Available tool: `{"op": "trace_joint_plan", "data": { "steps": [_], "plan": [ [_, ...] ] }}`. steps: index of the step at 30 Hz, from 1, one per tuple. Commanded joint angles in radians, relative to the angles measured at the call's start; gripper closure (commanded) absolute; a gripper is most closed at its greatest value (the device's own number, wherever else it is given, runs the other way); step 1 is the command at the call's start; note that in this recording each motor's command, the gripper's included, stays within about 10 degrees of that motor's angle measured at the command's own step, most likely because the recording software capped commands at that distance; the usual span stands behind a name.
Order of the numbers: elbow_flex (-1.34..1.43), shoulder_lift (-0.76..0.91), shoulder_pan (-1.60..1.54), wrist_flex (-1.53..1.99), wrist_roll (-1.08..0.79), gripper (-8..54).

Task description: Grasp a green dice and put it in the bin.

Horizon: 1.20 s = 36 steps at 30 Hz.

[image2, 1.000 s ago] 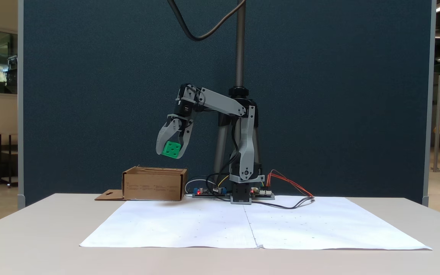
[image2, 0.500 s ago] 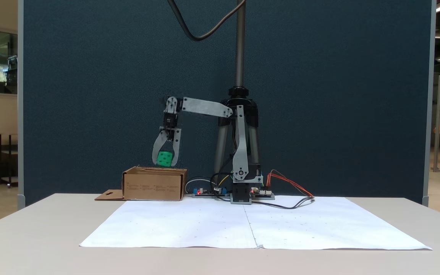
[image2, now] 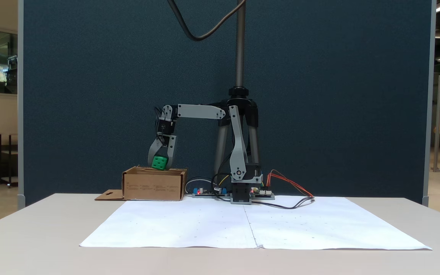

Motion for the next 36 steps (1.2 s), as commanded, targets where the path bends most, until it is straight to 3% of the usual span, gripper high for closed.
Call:
{"op": "trace_joint_plan", "data": {
  "steps": [1,3,8,22,28,36],
  "plan": [
    [-0.057,0.018,0.021,-0.044,-0.081,34.0],
    [-0.058,0.018,0.021,-0.051,-0.081,15.8],
    [-0.057,-0.023,0.015,-0.058,-0.08,0.1],
    [-0.057,-0.037,-0.101,-0.592,0.028,-0.5],
    [-0.058,-0.017,-0.137,-0.646,0.067,-0.6],
    [-0.058,0.129,-0.253,-0.65,0.186,-0.7]
  ]
}}
